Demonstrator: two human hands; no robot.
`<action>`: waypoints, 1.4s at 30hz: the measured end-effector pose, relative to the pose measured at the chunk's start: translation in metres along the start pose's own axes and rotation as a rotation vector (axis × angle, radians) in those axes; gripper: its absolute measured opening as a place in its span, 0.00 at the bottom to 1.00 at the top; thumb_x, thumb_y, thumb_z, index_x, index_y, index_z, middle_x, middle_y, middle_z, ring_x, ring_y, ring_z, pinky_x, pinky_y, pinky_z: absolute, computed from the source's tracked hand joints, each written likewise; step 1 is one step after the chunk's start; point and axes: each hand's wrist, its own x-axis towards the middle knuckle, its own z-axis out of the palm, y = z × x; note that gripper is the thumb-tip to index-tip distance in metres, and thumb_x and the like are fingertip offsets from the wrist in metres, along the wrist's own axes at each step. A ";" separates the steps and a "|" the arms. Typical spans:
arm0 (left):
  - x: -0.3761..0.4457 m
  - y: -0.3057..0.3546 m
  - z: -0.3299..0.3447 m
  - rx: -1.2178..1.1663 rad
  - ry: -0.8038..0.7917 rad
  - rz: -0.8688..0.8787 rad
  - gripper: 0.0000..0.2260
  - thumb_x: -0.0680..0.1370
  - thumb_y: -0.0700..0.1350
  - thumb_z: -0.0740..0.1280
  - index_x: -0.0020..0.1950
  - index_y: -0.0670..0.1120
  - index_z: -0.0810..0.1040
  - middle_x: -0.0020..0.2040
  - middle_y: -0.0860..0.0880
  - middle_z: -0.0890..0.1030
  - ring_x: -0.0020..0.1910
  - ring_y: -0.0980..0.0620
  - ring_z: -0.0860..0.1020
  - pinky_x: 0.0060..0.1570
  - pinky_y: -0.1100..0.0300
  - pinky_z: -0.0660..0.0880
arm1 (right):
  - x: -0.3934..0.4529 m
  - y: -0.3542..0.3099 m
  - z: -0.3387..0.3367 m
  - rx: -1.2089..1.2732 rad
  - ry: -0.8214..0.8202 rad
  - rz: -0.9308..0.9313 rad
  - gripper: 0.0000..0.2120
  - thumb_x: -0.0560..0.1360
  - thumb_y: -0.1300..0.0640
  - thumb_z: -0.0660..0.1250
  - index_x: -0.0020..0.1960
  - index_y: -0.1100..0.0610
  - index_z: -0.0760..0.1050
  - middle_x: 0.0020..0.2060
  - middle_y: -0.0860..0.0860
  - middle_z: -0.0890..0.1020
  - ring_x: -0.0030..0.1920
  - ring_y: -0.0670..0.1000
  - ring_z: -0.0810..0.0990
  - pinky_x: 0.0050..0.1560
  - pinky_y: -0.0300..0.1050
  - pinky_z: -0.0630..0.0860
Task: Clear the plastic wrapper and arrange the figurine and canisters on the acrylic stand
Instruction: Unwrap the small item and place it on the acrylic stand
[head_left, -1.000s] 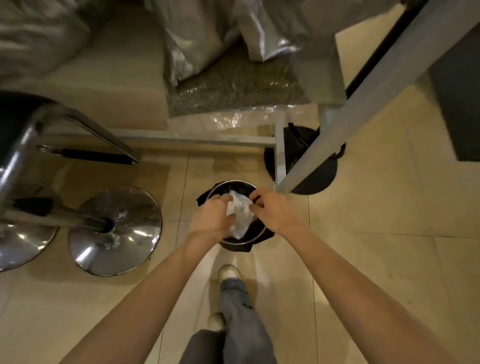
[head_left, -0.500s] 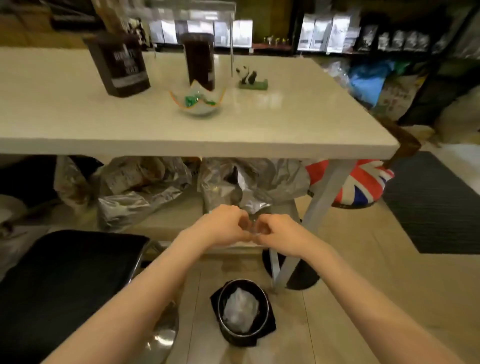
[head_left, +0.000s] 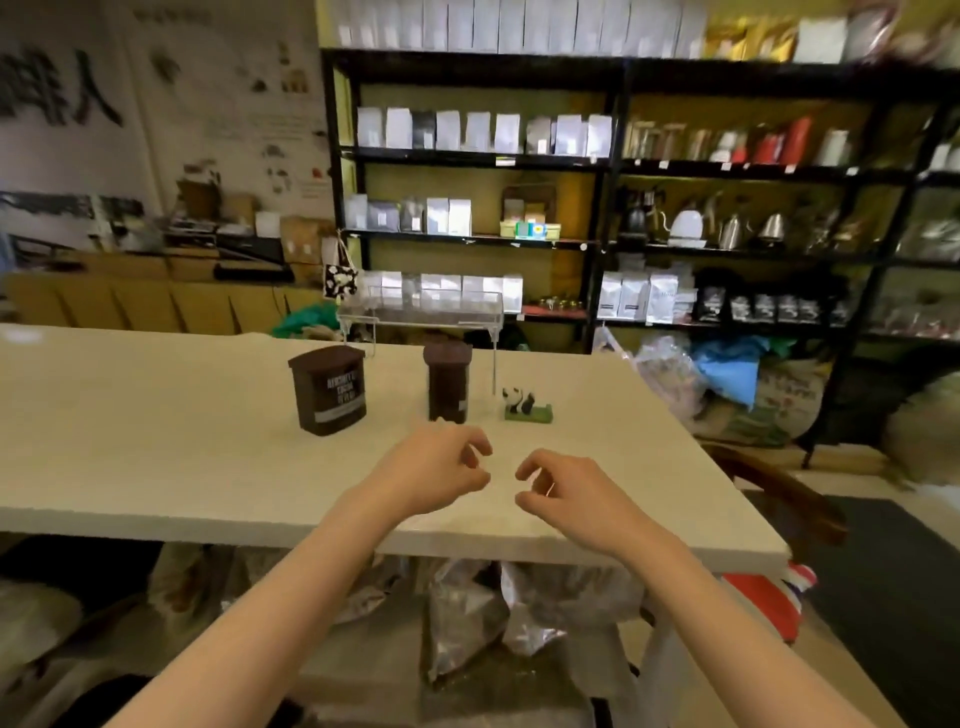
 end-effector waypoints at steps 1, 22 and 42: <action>0.006 -0.005 -0.003 0.004 0.037 0.002 0.17 0.73 0.48 0.67 0.61 0.49 0.73 0.58 0.47 0.79 0.53 0.51 0.77 0.53 0.57 0.76 | 0.010 0.002 0.001 -0.006 0.026 -0.014 0.13 0.72 0.50 0.63 0.56 0.51 0.72 0.42 0.48 0.78 0.43 0.49 0.77 0.46 0.48 0.75; 0.080 -0.114 0.053 -0.249 0.153 -0.462 0.52 0.55 0.67 0.72 0.71 0.45 0.60 0.69 0.45 0.70 0.63 0.48 0.72 0.58 0.56 0.71 | 0.159 0.045 0.063 0.600 -0.164 0.247 0.09 0.76 0.55 0.59 0.50 0.57 0.75 0.37 0.54 0.81 0.28 0.53 0.81 0.25 0.41 0.78; 0.178 -0.097 -0.075 -0.293 0.256 -0.158 0.53 0.43 0.69 0.69 0.64 0.46 0.71 0.51 0.53 0.78 0.46 0.58 0.76 0.36 0.68 0.71 | 0.230 0.014 -0.041 0.822 -0.020 0.163 0.02 0.73 0.60 0.66 0.42 0.58 0.77 0.29 0.56 0.85 0.34 0.53 0.85 0.31 0.39 0.81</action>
